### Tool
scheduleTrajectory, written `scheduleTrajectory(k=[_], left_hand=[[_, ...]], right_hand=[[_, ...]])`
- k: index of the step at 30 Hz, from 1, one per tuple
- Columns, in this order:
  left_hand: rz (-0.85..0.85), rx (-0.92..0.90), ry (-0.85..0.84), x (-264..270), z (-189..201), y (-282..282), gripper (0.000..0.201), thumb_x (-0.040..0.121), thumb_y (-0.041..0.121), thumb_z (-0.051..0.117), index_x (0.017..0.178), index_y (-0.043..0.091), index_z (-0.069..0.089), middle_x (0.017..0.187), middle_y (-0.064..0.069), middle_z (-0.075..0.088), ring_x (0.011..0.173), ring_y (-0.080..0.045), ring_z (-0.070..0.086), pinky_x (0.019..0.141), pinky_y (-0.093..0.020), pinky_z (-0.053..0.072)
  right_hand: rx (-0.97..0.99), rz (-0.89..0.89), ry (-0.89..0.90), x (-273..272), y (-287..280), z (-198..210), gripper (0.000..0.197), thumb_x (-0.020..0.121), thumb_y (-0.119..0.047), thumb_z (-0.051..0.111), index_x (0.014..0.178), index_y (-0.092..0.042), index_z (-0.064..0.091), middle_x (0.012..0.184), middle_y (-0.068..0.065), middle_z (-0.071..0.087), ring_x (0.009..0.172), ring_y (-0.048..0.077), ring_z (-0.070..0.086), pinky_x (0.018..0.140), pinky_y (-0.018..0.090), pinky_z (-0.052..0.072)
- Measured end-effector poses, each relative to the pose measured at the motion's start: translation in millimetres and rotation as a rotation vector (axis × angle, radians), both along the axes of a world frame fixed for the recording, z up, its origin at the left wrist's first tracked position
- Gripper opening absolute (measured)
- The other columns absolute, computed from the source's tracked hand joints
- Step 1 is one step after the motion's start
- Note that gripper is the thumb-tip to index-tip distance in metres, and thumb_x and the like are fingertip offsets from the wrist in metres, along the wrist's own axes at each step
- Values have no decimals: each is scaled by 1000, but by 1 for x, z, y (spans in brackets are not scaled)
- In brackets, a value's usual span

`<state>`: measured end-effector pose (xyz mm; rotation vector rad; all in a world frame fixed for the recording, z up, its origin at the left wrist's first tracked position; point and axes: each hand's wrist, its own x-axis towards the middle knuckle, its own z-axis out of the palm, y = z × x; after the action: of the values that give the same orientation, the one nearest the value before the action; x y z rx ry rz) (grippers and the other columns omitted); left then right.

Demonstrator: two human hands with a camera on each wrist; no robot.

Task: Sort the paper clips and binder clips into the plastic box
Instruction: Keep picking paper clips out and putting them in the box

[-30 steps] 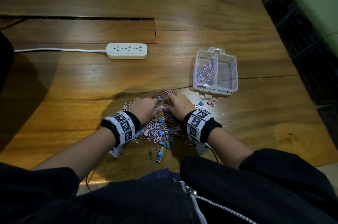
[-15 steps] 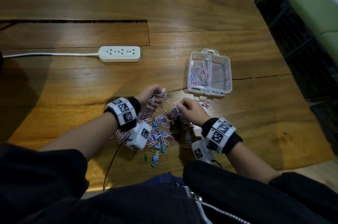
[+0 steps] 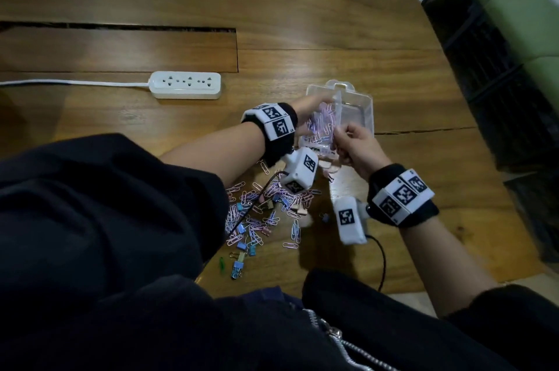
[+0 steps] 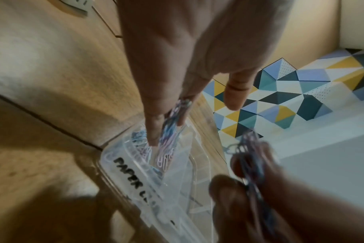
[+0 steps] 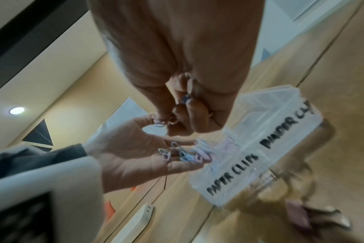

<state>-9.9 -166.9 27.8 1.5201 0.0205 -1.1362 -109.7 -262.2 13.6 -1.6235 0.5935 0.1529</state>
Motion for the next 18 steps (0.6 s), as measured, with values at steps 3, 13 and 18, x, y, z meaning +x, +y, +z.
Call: scheduleTrajectory(k=[3, 13, 18], left_hand=[[-13, -55, -29, 2, -5, -2, 50, 91, 36, 46, 129, 4, 39, 120, -8, 52, 105, -22, 54, 90, -30, 46], [-205, 301, -473, 12, -13, 55, 27, 93, 4, 41, 116, 6, 55, 103, -2, 54, 85, -14, 53, 69, -21, 46], [-718, 566, -716, -6, -40, 98, 43, 88, -3, 45, 125, 15, 53, 125, -7, 49, 115, -22, 46, 93, -29, 40]], right_hand=[[-107, -59, 7, 21, -5, -1, 24, 93, -16, 43, 70, -16, 44, 65, 1, 47, 51, 9, 38, 46, 18, 33], [-261, -40, 88, 52, 0, -8, 37, 94, -1, 33, 130, 0, 43, 114, 10, 52, 80, 16, 48, 65, 19, 44], [-200, -161, -31, 29, 6, -17, 34, 86, 11, 31, 87, -15, 53, 94, -1, 52, 98, 17, 47, 88, 31, 46]])
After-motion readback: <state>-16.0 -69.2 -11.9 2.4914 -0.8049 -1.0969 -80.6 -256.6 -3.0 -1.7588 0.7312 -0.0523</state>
